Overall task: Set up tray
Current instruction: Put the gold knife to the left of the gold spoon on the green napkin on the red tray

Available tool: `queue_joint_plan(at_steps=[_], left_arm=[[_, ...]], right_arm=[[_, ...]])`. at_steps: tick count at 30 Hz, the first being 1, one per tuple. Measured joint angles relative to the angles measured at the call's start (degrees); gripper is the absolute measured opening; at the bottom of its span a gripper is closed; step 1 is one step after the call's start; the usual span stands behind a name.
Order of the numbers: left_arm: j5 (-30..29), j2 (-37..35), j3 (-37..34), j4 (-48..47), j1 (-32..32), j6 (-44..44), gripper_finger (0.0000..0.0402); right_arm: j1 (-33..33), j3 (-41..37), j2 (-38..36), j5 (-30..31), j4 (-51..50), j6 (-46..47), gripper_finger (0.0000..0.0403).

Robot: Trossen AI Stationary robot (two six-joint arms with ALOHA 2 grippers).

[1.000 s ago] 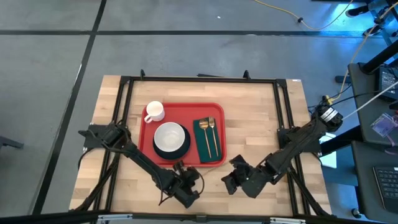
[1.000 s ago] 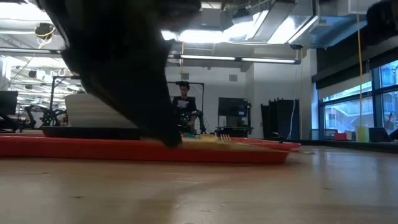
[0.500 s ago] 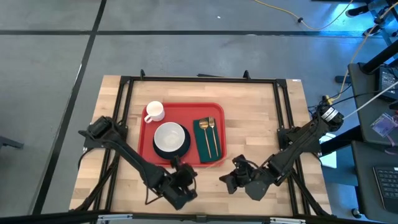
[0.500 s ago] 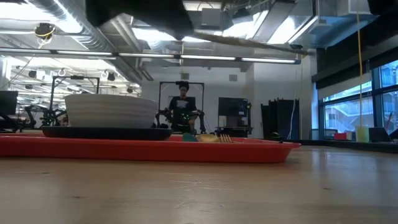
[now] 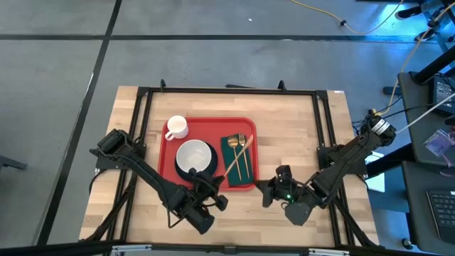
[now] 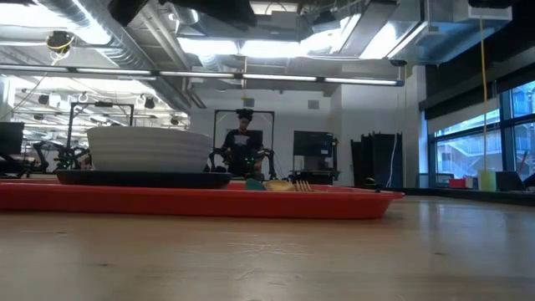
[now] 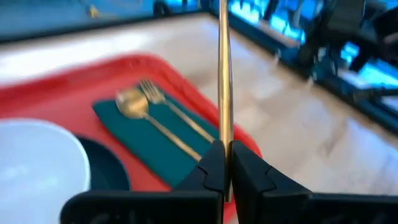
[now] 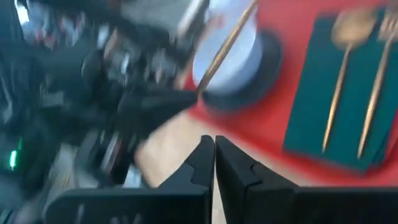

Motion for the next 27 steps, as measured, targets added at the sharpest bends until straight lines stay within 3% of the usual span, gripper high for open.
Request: queue_joint_plan(at_steps=[5,12,17,22,25,27], left_arm=[[-3.94,0.0,0.02,-0.45,0.85,6.23,0.0003],[-8.35,0.0,0.02,-0.55,3.61,22.37,0.0003],[-14.34,0.0,0.02,-0.65,7.1,37.35,0.0003],[-25.19,0.0,0.02,-0.54,10.38,57.47,0.0003],[-27.57,0.0,0.07,-0.49,12.36,67.4,0.0003],[-27.53,0.0,0.07,-1.02,13.5,69.22,0.0003]], right_arm=[[-1.83,0.0,0.04,6.56,-0.18,-0.14,0.0017],[-7.59,0.0,0.04,17.05,-0.24,-3.49,0.0017],[-12.28,0.0,0.04,17.49,0.29,-3.5,0.0017],[-16.19,0.0,0.04,17.04,0.36,-3.68,0.0017],[-17.3,-0.02,0.04,16.6,2.43,-10.43,0.0017],[-17.47,-0.02,0.04,16.5,5.98,-17.12,0.0017]])
